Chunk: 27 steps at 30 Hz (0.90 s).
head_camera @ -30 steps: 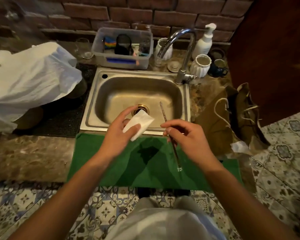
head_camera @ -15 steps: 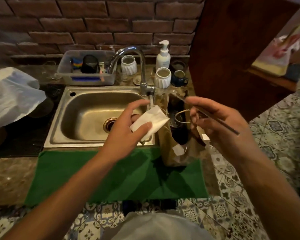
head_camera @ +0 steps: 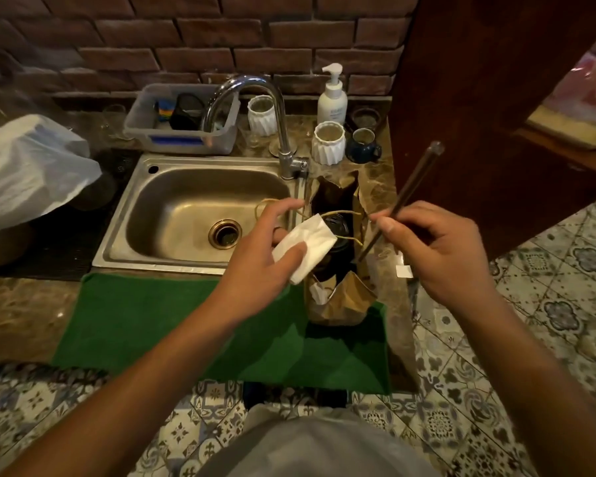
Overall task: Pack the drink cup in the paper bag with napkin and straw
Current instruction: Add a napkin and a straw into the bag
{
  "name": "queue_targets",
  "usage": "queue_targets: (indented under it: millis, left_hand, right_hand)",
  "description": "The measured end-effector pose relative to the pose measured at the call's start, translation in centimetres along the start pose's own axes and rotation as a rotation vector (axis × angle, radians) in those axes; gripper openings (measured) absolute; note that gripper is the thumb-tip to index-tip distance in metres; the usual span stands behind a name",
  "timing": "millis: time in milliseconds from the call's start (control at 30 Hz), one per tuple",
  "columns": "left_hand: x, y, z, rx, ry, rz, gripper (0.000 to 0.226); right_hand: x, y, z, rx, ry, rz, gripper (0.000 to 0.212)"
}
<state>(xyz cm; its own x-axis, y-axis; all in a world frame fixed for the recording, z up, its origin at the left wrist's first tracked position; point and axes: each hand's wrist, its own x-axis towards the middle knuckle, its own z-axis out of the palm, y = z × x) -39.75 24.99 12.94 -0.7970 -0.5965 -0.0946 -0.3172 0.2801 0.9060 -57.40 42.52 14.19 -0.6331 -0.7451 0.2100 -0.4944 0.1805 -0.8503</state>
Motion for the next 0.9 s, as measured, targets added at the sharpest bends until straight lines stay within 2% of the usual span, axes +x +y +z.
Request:
queue_targets:
  millis: [167, 333, 433, 533, 667, 800, 900]
  left_hand:
    - [-0.1, -0.1, 1.0, 0.065, -0.024, -0.063, 0.060]
    - [0.0, -0.3, 1.6, 0.171, 0.008, -0.126, 0.054]
    - [0.2, 0.3, 2.2, 0.274, -0.031, -0.082, 0.056]
    - [1.5, 0.6, 2.6, 0.411, -0.061, -0.049, 0.066]
    - [2.3, 0.8, 3.8, 0.421, -0.059, -0.015, 0.078]
    - [2.2, 0.5, 4.0, 0.489, 0.029, 0.044, 0.073]
    - [2.4, 0.2, 4.2, 0.581, 0.036, 0.046, 0.070]
  right_hand:
    - [0.0, 1.5, 1.1, -0.019, 0.014, -0.015, 0.018]
    - [0.4, 1.8, 1.4, -0.077, 0.024, -0.020, 0.015]
    - [0.9, 2.0, 1.5, -0.129, 0.012, -0.039, 0.015]
    - [1.2, 2.5, 1.5, -0.174, 0.002, -0.031, 0.015]
    - [0.7, 2.8, 1.5, -0.191, -0.020, -0.018, 0.015]
    - [0.5, 3.3, 1.2, -0.183, -0.013, 0.001, 0.018]
    - [0.5, 3.5, 0.9, -0.178, -0.013, 0.010, 0.020]
